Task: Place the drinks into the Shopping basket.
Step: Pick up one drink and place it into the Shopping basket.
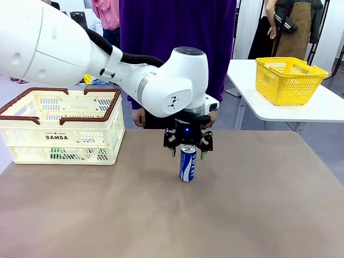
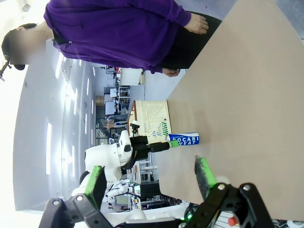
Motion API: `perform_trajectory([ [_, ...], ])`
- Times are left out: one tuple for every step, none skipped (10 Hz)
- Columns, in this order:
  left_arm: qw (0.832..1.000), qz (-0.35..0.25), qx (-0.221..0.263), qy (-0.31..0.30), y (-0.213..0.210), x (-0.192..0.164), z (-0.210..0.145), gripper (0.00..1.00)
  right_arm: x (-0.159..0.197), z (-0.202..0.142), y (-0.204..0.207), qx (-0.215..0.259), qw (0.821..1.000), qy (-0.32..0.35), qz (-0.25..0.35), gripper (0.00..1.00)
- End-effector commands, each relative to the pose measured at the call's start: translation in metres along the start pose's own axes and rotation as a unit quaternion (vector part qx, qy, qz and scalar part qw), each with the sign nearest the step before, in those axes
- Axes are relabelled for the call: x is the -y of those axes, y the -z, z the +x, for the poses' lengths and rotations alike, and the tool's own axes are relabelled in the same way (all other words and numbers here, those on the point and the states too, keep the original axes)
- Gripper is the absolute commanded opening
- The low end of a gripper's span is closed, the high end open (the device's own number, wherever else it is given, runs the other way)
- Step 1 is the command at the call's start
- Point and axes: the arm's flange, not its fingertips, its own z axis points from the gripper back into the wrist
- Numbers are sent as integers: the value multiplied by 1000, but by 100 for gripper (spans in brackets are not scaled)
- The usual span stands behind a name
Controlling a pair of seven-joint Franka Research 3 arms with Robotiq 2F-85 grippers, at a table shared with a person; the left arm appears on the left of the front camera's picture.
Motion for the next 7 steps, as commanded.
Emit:
perform_trajectory([
  [1000, 15, 24, -10, 3, 6, 0, 100, -2, 2, 0, 4, 1000, -6, 12, 100],
  [1000, 18, 22, -9, 6, 8, -1, 100, -2, 2, 0, 4, 1000, -6, 12, 100],
  [1000, 20, 20, -10, 7, 8, 0, 100, -2, 2, 0, 4, 1000, -6, 12, 100],
  [999, 23, 22, -13, 7, 8, 1, 100, -2, 2, 0, 4, 1000, -6, 12, 100],
  [999, 23, 24, -14, 7, 7, 1, 100, -2, 2, 0, 4, 1000, -6, 12, 100],
  [999, 23, 29, -14, 7, 7, 1, 100, -2, 2, 0, 4, 1000, -6, 12, 100],
  [999, 25, 40, -12, 8, 8, 1, 100, -2, 2, 0, 4, 1000, -6, 12, 100],
])
